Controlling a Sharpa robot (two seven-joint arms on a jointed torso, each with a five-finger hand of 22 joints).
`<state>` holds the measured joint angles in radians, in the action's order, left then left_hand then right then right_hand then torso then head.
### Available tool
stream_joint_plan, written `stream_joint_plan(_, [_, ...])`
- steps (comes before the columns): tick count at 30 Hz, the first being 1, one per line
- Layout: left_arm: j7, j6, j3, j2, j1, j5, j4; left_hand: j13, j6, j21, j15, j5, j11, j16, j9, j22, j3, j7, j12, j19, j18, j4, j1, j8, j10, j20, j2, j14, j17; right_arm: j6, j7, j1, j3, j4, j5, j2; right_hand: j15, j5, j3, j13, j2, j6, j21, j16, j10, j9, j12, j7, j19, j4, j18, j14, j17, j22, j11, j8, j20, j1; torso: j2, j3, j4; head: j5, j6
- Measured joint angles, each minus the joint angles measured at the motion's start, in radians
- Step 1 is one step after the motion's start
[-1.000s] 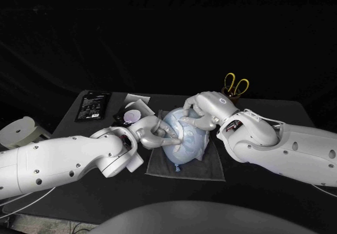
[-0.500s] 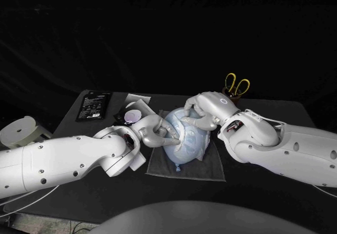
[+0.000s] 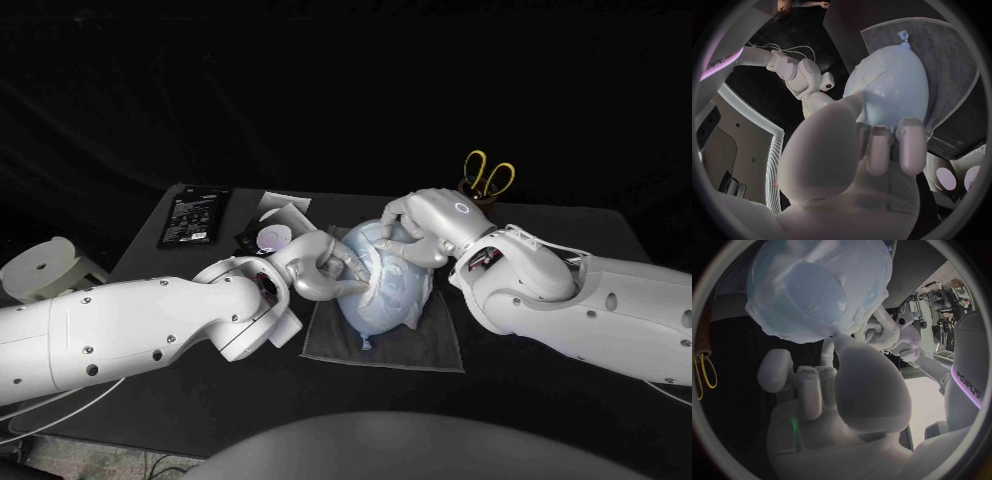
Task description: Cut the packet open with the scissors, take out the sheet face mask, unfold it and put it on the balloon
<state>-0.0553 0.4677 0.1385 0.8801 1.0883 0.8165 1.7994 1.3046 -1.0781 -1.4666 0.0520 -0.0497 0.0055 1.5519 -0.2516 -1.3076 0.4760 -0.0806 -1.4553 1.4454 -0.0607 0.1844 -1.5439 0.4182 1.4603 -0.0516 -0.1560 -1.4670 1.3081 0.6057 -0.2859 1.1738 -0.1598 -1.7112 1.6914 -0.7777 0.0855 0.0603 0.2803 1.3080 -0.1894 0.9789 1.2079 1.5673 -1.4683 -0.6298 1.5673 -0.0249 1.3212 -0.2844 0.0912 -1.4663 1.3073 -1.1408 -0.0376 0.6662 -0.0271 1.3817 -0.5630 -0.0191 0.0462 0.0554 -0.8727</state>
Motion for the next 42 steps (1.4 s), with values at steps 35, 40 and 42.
stream_joint_plan(35, [-0.002, -0.279, -0.028, 0.226, 0.001, -0.243, 0.053, -0.110, 0.106, 0.046, 0.008, -0.182, 0.000, -0.012, -0.217, 0.013, 0.091, -0.006, 0.178, -0.049, 0.000, -0.088, 0.367, 0.049, -0.094, 0.009, -0.071, 0.002, 0.000, -0.001, 0.005, -0.006, -0.001, 0.011, 0.000, -0.005, 0.000, 0.000, 0.000, 0.000, 0.000, 0.000, -0.006, 0.000, 0.000, -0.003, 0.000, 0.000, 0.000, 0.000, 0.000, 0.000, 0.000, 0.002, 0.000, -0.001, 0.000, 0.000, 0.002, -0.0019, 0.0000, -0.006, 0.000])
stream_joint_plan(40, [-0.024, -0.298, 0.004, 0.219, 0.000, -0.325, 0.063, -0.109, 0.141, 0.046, -0.008, -0.180, 0.015, -0.012, -0.186, 0.003, 0.052, -0.027, 0.178, -0.040, 0.000, -0.049, 0.380, 0.001, -0.090, 0.000, -0.061, 0.000, 0.000, -0.001, 0.005, -0.007, -0.001, 0.015, 0.000, -0.002, 0.000, 0.000, 0.000, 0.000, 0.000, 0.000, -0.006, -0.001, 0.000, -0.004, 0.000, 0.000, -0.001, 0.000, 0.000, 0.000, 0.000, 0.003, 0.000, 0.004, 0.001, 0.000, 0.002, -0.0020, 0.0000, -0.005, 0.000])
stream_joint_plan(42, [-0.032, -0.298, 0.012, 0.207, -0.001, -0.366, 0.066, -0.107, 0.155, 0.046, -0.015, -0.180, 0.026, -0.013, -0.172, -0.001, 0.038, -0.038, 0.178, -0.037, 0.000, -0.037, 0.372, -0.019, -0.093, -0.003, -0.053, 0.001, 0.000, -0.001, 0.005, -0.007, -0.001, 0.016, 0.000, -0.001, 0.000, 0.000, 0.000, 0.000, 0.000, 0.000, -0.006, -0.001, 0.000, -0.004, 0.000, 0.000, -0.004, 0.000, -0.001, 0.000, 0.000, 0.003, 0.000, 0.004, 0.004, 0.000, 0.002, -0.0018, -0.0001, -0.005, 0.000])
